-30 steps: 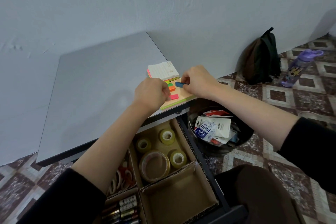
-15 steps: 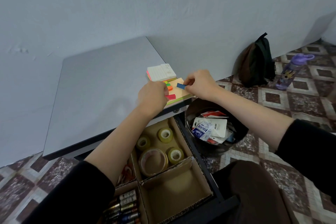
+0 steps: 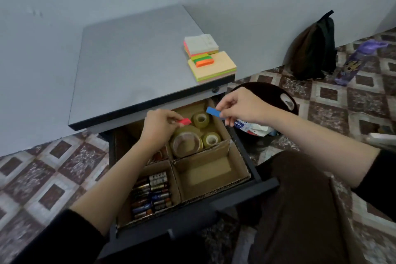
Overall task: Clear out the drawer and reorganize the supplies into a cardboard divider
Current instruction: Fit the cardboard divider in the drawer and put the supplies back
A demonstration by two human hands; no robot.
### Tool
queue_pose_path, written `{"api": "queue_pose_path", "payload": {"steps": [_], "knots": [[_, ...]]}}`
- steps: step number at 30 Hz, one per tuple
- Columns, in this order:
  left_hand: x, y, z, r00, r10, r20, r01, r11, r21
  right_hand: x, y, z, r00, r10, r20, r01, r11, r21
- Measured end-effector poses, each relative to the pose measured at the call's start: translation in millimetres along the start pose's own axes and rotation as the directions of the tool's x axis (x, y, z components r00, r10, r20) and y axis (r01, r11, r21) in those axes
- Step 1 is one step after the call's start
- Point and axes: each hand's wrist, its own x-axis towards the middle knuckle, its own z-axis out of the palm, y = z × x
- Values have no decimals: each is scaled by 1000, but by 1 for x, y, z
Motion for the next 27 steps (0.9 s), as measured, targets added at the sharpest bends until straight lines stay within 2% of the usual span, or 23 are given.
{"api": "queue_pose_path", "payload": {"steps": [5,8,10,14,18,21,27], "knots": [[-22,-27,12,999,-42,21,43,998,-44,-12,35,53,947,134,291,-115,990,-81],[-25,-34,14,998,-37,56,40,997,-64,-14,52,81,900,200,387,-155,977,-146],[-26,-37,19,998,-22,60,25,999,-45,-14,60,98,882,215,419,-126,965,-230],[-24,-47,32,994,68,82,-67,998,-20,-9,68,122,867,164,471,26,928,-372],[-16,-59,43,985,169,37,-167,985,-49,3,76,141,829,217,515,22,908,-419],[-10,-66,53,973,230,4,-230,973,-11,9,80,152,813,249,526,16,894,-448],[-7,-74,71,970,237,-53,-236,971,34,16,83,160,767,217,604,86,898,-432]]}}
